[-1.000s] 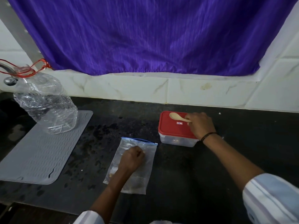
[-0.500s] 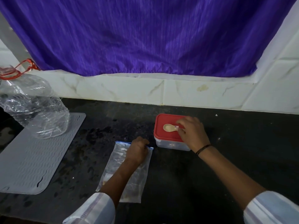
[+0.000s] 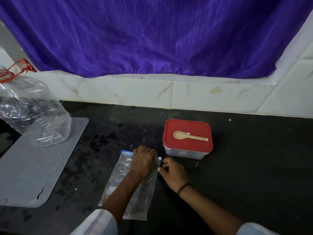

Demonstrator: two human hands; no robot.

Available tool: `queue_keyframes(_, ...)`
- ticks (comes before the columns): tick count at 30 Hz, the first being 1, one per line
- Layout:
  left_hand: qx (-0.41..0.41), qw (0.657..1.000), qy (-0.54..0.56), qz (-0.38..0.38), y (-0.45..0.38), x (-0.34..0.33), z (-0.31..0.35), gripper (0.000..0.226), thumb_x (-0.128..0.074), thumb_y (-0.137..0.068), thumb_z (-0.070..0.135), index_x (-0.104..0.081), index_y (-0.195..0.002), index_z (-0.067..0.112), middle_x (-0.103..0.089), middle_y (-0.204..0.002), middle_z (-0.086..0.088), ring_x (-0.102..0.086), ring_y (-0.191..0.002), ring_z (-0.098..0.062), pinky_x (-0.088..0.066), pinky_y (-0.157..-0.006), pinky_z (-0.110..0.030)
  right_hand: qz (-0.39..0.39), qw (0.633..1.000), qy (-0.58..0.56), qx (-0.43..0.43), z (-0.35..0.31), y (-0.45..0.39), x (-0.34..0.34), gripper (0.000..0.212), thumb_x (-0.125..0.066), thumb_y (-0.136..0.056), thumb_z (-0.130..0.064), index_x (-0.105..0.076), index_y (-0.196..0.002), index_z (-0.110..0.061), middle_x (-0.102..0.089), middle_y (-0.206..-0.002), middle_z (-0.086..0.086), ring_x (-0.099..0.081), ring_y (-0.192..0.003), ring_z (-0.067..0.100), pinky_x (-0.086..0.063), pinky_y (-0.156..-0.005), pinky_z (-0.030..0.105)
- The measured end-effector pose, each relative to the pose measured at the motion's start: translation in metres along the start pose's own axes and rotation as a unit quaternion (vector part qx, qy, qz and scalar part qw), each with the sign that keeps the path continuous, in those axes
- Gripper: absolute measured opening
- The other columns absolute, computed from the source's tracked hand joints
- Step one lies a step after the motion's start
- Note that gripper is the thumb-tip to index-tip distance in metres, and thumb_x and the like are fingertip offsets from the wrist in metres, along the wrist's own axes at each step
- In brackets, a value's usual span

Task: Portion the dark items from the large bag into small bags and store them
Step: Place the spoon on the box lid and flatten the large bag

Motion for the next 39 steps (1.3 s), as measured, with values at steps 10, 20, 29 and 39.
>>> queue_keyframes(10,-0.021,0.98,0.196,0.01,0.007,0.022,-0.009,0.009,-0.059,-0.085,0.007,-0.065,-0.084,0.015,-0.065,-0.082,0.004,-0.057,-0.073,-0.012,-0.047,-0.069,-0.029,0.02,0.987,-0.159,-0.029,-0.004,-0.015,-0.006,0.013,-0.063,-0.089,-0.012,-0.063,-0.083,-0.023,-0.069,-0.076,0.003,-0.062,-0.067,0.01,-0.055,-0.073,0.038)
queue_keyframes(20,-0.054,0.967,0.25,0.004,0.009,0.053,0.009,0.01,-0.064,-0.094,0.023,-0.074,-0.093,0.019,-0.07,-0.087,0.009,-0.06,-0.081,-0.003,-0.046,-0.075,-0.021,0.034,0.973,-0.222,0.048,-0.022,0.004,0.001,0.012,-0.062,-0.092,-0.032,-0.063,-0.086,-0.022,-0.069,-0.081,0.005,-0.068,-0.079,0.024,-0.058,-0.069,0.044)
queue_keyframes(29,-0.026,0.938,0.342,-0.043,0.004,0.09,0.016,0.014,-0.067,-0.093,0.019,-0.072,-0.082,0.013,-0.072,-0.078,0.007,-0.068,-0.076,-0.01,-0.056,-0.072,-0.031,0.019,0.932,-0.355,0.074,-0.038,0.019,0.003,0.021,-0.058,-0.097,-0.015,-0.058,-0.075,-0.015,-0.063,-0.075,0.007,-0.062,-0.072,0.015,-0.055,-0.066,0.03)
queue_keyframes(39,-0.051,0.939,0.329,-0.093,0.014,0.096,0.01,0.016,-0.062,-0.097,0.021,-0.064,-0.083,0.014,-0.065,-0.077,-0.001,-0.062,-0.073,-0.023,-0.049,-0.066,-0.037,-0.005,0.908,-0.417,0.052,-0.037,0.031,-0.004,0.016,-0.057,-0.096,-0.014,-0.054,-0.089,0.0,-0.06,-0.084,0.014,-0.059,-0.084,0.026,-0.054,-0.084,0.056)
Point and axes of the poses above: each hand's wrist, its own y-axis away from the middle knuckle, its own x-axis out of the back of the hand, z = x × y, the point moved 4 cm from there along -y, towards the middle knuckle
